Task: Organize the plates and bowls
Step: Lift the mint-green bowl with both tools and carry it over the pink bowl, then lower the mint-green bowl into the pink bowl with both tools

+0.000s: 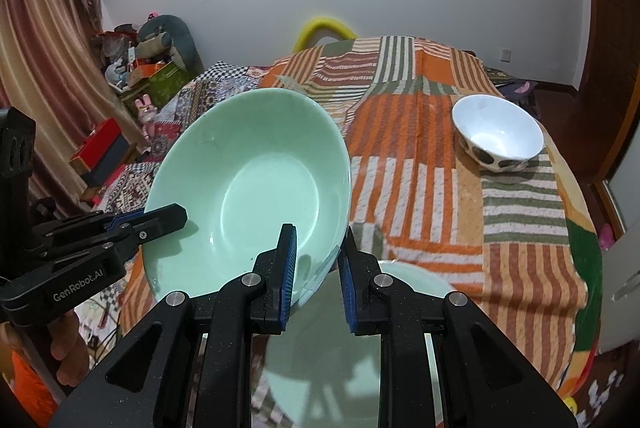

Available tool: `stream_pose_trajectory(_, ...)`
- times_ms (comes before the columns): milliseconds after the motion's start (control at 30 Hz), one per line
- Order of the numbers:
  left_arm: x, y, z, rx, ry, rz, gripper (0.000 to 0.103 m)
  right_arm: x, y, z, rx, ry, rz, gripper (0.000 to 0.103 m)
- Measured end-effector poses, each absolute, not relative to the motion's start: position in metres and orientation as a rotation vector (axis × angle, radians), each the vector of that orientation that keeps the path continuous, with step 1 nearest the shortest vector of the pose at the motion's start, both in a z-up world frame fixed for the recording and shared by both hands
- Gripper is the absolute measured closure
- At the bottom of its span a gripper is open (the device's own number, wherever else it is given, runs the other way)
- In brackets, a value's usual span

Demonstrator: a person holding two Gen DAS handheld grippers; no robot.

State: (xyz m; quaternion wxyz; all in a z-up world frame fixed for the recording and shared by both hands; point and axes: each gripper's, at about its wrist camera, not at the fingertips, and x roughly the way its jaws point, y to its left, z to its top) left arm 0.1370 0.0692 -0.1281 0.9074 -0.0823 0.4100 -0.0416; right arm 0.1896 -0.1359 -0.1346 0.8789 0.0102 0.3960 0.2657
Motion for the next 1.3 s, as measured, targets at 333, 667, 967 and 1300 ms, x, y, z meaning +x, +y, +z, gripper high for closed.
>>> stream_pose_trajectory(333,0.106,0.093,-0.139,-0.172,0.874,-0.026,0.093,0.164,-0.113,-0.144,0.014,0.84,0.608,0.084)
stream_pose_trajectory(667,0.093,0.119,-0.159,-0.162,0.94,0.037,0.093,0.152,-0.083,-0.168,0.007,0.893,0.663,0.084)
stream_pose_trajectory(967,0.088,0.134,-0.189,-0.173,1.009,0.066,0.092,0.15,-0.065,-0.192,-0.01,0.97,0.689,0.084)
stream_pose_trajectory(1300,0.088,0.149,-0.217,-0.216,1.073,0.083,0.092,0.145,-0.048,-0.213,-0.041,1.04,0.694,0.084)
